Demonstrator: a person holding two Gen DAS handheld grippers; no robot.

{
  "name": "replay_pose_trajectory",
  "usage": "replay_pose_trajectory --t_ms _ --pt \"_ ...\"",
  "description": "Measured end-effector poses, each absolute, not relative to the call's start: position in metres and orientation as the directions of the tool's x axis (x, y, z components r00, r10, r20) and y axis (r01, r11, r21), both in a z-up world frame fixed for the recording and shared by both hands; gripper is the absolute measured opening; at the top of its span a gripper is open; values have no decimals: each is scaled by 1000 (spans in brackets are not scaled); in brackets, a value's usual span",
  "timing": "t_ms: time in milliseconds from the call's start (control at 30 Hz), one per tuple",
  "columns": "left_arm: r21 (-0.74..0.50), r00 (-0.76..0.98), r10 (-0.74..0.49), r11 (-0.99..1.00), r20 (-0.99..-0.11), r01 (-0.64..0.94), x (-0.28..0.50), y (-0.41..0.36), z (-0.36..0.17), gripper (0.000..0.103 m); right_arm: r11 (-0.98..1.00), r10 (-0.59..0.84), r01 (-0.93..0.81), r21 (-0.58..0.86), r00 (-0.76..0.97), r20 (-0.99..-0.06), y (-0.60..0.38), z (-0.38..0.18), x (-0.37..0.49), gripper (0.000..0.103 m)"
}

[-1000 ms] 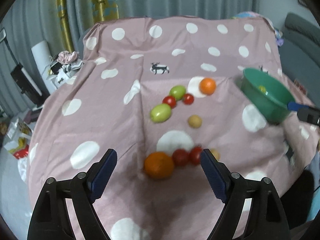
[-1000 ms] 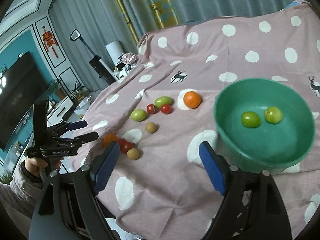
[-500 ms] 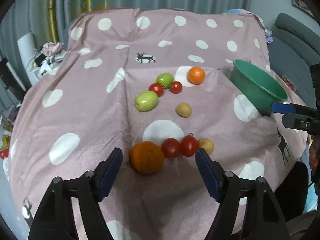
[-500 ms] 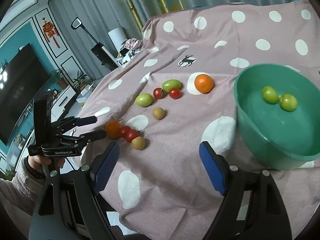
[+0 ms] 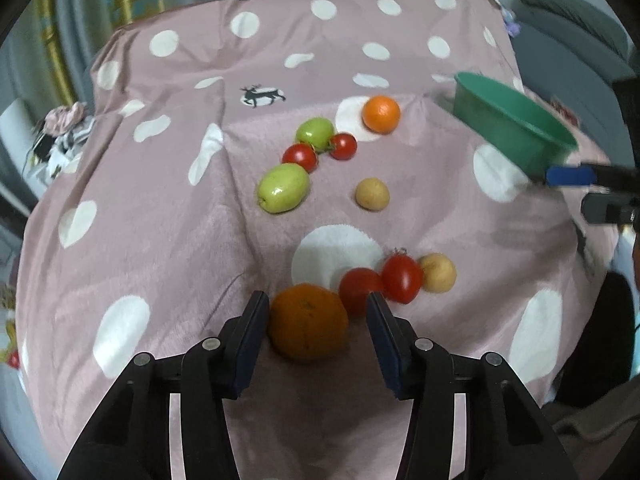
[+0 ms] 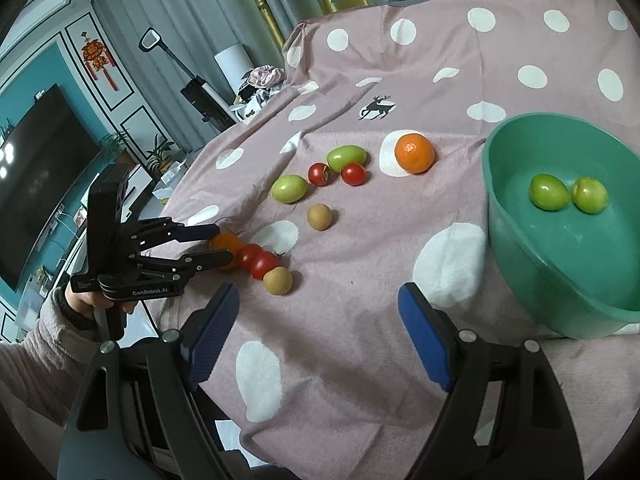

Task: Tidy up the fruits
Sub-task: 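Grasp a mandarin orange with the left tool while the right tool grasps the other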

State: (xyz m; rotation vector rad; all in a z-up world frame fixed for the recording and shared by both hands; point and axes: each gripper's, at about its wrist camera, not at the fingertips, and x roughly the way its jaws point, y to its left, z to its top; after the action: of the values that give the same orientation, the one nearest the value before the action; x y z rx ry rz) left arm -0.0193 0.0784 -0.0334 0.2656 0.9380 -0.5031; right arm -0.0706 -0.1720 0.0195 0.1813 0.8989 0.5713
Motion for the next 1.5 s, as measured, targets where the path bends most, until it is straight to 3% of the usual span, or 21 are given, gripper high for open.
replay_pose_trajectory --t_ms 167,300,500,667,867,967,1067,1333,1500 --pt "85 471 -253 806 -845 585 -17 68 -39 51 835 542 -398 379 477 -692 -170 19 -64 82" --pt "115 447 -235 770 -863 627 -13 65 -42 45 833 544 -396 385 467 -697 -166 20 -57 82" --pt "132 369 -218 677 -903 724 -7 58 -47 45 833 545 -395 388 458 -703 -159 21 -45 82" --pt "150 416 -216 711 -883 687 -4 53 -49 44 839 540 -356 412 455 -708 -156 16 -27 82" --pt "-7 458 -331 817 -825 577 -6 73 -42 43 875 481 -314 368 491 -726 -152 16 -5 82" --pt "-169 489 -446 843 -749 510 -8 88 -27 43 894 446 -301 333 512 -734 -148 16 12 81" --pt "-248 537 -492 851 -685 463 -7 91 -15 43 914 400 -285 289 522 -753 -138 11 36 80" --pt "-309 549 -514 850 -659 426 4 81 -17 43 966 193 -251 59 553 -811 -116 4 96 71" --pt "-330 555 -503 861 -663 386 15 84 -21 43 974 125 -226 10 505 -854 -116 -13 122 70"
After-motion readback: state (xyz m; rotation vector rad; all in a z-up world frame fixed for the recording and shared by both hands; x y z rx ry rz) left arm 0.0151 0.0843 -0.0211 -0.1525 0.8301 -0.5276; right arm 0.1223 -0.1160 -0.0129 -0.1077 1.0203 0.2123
